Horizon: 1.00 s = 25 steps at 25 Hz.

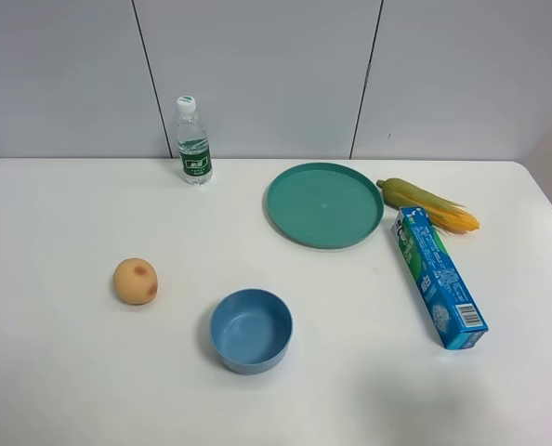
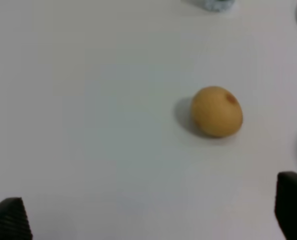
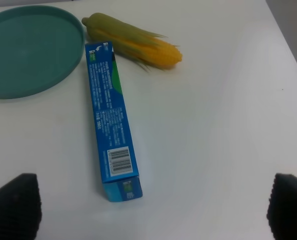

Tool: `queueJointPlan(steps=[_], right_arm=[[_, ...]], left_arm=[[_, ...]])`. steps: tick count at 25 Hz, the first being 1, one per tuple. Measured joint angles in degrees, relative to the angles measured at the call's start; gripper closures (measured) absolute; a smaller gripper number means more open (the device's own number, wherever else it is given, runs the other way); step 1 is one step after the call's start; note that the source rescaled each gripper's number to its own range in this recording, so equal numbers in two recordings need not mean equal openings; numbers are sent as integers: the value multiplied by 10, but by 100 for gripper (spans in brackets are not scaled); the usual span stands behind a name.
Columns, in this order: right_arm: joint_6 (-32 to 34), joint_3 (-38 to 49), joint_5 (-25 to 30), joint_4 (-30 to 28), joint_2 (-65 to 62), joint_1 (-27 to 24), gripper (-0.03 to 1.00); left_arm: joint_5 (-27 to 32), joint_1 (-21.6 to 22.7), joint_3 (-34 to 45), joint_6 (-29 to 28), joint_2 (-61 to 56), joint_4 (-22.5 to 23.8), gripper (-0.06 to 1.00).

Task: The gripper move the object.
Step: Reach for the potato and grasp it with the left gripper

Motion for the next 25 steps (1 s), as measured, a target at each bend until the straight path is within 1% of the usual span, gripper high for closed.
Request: queueJointPlan(steps=[7,11,14,18,22,25], right_arm=[[0,0,0,0,0,0,-3],[0,0,0,0,0,0,-3],[0,0,0,0,0,0,-3],[0,0,0,0,0,0,-3],[0,0,0,0,0,0,-3],[0,0,0,0,0,0,-3]], left_arm=[[-75,0,-65,-1,173,-11,-6],[-120,0,-121,-1,270,-31,-6],[-142,0,-162,-1,344,-51,-6],[-162,0,-206,3,447,-62,-6],[-196,0,-220,17,539,-64,-6],[-210,0,-221,30,596,-64,-6]])
